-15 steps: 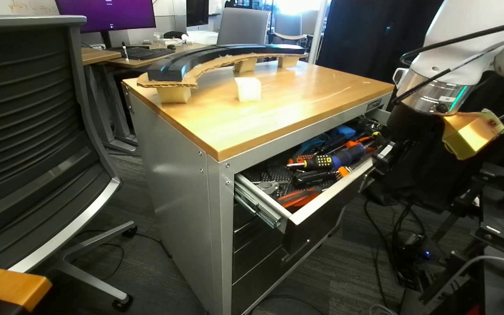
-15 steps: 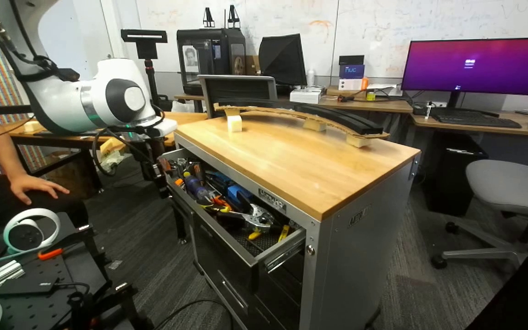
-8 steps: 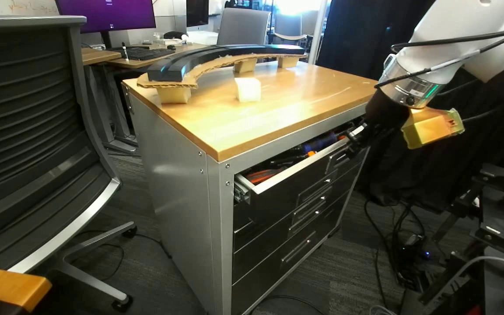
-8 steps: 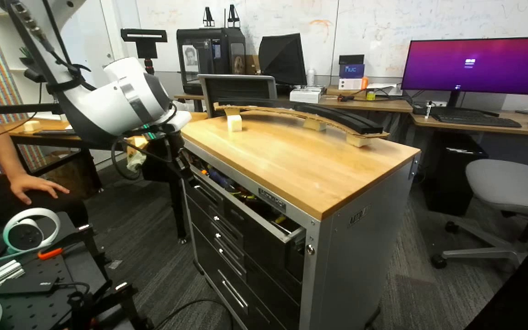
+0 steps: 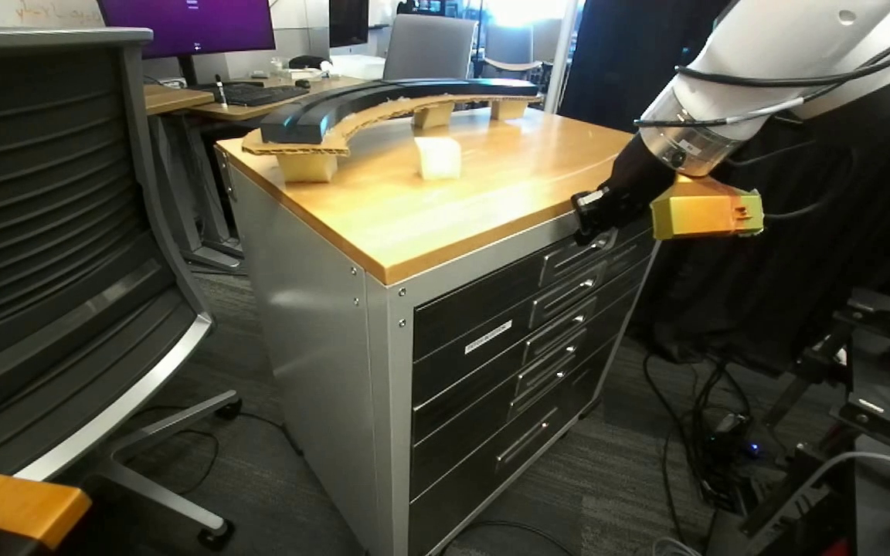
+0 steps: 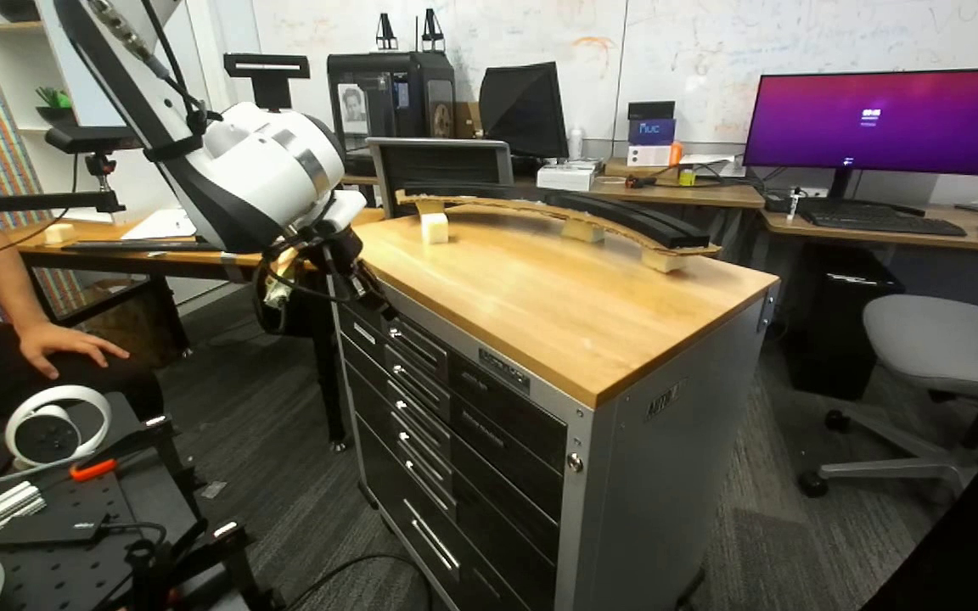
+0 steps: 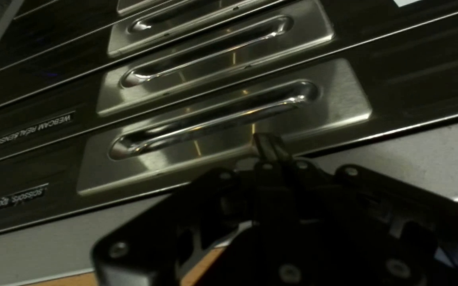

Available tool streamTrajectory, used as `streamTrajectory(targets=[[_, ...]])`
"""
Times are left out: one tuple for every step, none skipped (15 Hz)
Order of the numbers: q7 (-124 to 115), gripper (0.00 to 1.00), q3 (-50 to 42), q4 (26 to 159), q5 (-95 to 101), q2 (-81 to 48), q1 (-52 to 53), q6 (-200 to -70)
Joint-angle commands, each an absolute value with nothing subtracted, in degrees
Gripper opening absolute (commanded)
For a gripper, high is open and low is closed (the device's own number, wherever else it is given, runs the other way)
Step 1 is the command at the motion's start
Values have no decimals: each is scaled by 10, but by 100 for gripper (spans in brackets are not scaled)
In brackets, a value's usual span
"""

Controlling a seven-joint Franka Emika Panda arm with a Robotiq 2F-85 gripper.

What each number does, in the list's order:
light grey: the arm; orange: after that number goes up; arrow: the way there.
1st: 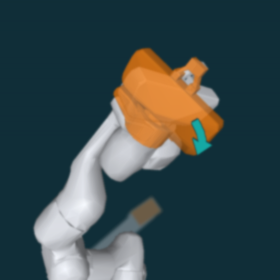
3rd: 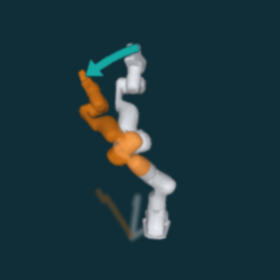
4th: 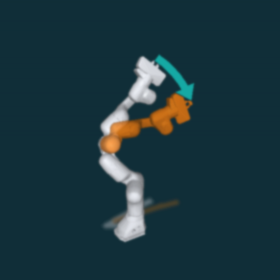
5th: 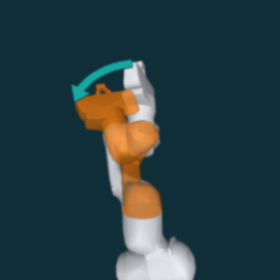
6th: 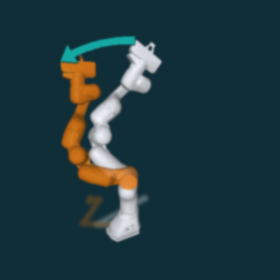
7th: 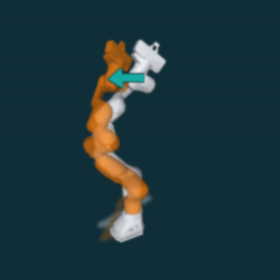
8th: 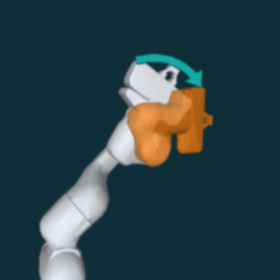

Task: Put the screwdriver in the open drawer then close it

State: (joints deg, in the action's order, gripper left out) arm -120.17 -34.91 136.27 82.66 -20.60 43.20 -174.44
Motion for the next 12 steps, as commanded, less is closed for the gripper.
streamTrajectory(targets=[[-1245, 6, -362, 1368, 859, -201, 427, -1763], [-1225, 27, -362, 1382, 854, -185, 426, -1760], [-1175, 34, -360, 1406, 829, -158, 424, -1743], [-1123, 40, -357, 1427, 810, -135, 418, -1745], [-1081, 50, -350, 1453, 800, -115, 407, -1752], [-1047, 56, -339, 1477, 796, -98, 392, -1763], [-1009, 63, -331, 1491, 784, -89, 381, -1781], [-973, 72, -320, 1510, 767, -83, 368, -1792], [-935, 79, -309, 1528, 745, -75, 354, -1812], [-896, 88, -293, 1548, 721, -72, 338, -1824], [-857, 94, -275, 1568, 692, -70, 322, -1828], [-816, 100, -251, 1589, 661, -67, 306, -1828]])
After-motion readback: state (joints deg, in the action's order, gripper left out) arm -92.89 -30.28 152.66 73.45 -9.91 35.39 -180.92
